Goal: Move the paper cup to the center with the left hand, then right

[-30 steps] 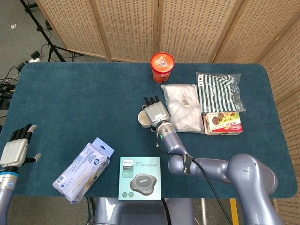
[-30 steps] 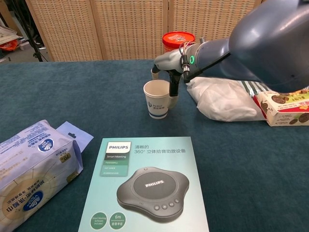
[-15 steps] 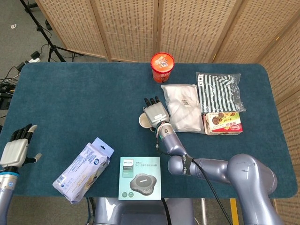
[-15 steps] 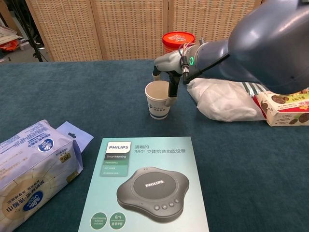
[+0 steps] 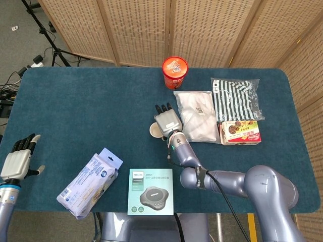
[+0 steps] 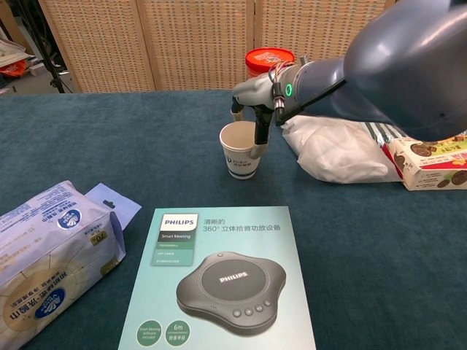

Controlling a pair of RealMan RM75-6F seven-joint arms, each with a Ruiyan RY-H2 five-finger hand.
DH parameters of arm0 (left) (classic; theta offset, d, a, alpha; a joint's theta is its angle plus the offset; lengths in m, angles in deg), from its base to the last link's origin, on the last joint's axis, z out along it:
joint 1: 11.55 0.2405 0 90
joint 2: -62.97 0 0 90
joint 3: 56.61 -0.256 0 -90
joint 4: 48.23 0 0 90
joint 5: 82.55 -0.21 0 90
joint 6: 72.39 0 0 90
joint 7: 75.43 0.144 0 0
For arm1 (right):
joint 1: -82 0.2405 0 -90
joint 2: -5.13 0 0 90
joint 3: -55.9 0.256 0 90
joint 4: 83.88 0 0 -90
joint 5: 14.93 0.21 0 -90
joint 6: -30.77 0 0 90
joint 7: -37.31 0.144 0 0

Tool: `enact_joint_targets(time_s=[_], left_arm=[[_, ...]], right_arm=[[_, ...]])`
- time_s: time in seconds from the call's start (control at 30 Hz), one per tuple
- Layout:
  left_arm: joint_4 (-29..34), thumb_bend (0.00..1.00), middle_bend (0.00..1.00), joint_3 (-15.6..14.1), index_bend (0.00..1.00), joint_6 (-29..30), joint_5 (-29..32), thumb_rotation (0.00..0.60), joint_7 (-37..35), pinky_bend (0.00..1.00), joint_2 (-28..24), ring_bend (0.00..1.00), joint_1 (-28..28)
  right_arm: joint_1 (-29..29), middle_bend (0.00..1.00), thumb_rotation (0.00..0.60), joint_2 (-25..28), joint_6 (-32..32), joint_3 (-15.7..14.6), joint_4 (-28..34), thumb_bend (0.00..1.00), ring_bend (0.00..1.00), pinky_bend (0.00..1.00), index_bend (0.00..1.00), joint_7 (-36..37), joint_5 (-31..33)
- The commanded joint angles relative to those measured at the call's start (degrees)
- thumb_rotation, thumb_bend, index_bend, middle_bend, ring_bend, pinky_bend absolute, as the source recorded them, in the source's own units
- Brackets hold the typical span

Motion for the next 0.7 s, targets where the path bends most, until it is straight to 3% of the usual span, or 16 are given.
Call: enact_joint_targets(time_s=[0.03,0.37,0.7], left_arm=[[0.0,0.25,0.0,0.0,0.0,0.0,0.0,0.6,0.0,0.0,0.0,0.0,0.0],[0.2,0.25,0.0,0.0,0.0,0.0,-0.3,0.6,-0.1,0.0,0.1,0.0,0.1],[1.1,0.25,0.0,-0.1,0.0,0.7,-1.1,0.6,0.2,0.0,-0.2,0.0,0.2]], right_arm=[[0.2,0.0,0.6,0.5,0.6,-0.3,0.5,0.26,0.0,0.0,0.41,-0.9,0.3],[1.0,0.0,0.6,4.3,4.4,-2.0,3.6,0.26,0.0,0.0,0.42,-6.3,2.0],[-1.9,0.0,0.6,13.9,9.7,-1.9,10.0,0.26,0.0,0.0,0.42,-8.0,4.9]])
